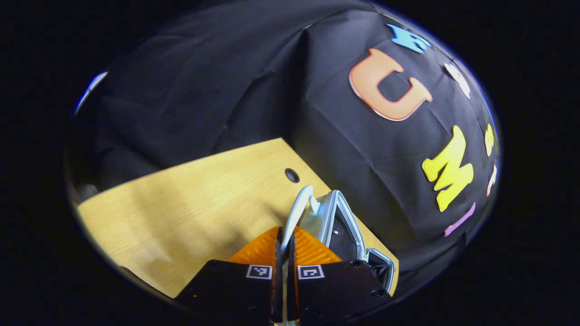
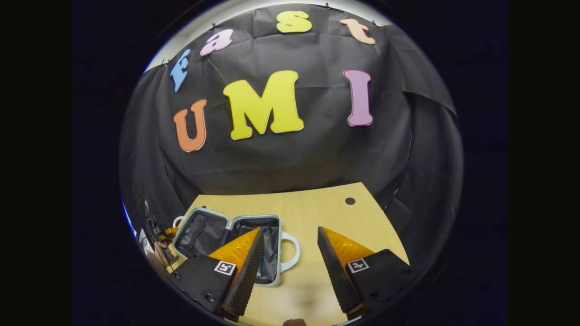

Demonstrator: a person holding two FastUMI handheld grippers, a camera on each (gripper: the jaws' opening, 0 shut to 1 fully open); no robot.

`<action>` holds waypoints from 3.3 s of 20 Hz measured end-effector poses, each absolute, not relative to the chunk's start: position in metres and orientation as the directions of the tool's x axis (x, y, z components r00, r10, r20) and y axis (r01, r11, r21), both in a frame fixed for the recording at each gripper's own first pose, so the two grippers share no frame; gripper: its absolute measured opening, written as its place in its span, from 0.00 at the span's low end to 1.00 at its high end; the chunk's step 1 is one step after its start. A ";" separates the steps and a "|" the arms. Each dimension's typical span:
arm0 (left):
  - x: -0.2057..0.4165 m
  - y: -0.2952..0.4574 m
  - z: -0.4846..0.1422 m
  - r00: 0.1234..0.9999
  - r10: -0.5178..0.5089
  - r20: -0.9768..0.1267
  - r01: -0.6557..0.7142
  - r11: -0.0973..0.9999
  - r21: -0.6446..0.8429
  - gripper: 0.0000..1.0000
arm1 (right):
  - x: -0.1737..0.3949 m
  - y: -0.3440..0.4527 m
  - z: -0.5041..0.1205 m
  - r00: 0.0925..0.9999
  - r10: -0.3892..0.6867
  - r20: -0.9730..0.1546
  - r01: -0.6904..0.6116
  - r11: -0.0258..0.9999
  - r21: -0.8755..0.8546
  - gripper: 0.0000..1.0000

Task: First open the suitcase, pack the skin care products into it, and then close the suitcase.

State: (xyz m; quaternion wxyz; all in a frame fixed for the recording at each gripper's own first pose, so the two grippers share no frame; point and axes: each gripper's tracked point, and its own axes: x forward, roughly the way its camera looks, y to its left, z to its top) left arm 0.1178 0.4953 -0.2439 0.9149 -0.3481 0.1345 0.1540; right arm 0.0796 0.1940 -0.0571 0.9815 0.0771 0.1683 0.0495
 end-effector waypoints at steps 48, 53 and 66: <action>0.169 -0.033 -0.275 0.921 0.111 -0.373 0.054 0.912 0.406 0.37 | 0.050 -0.009 -0.110 0.900 0.295 -0.322 -0.271 0.955 0.117 0.74; 0.157 -0.043 -0.222 0.946 0.073 -0.316 0.040 0.941 0.335 0.94 | 0.049 -0.009 -0.074 0.929 0.261 -0.262 -0.239 0.964 0.112 0.74; 0.018 0.085 -0.019 0.993 0.086 -0.077 -0.079 0.993 0.092 0.99 | 0.025 0.117 -0.021 0.981 0.163 -0.102 -0.157 0.985 0.070 0.75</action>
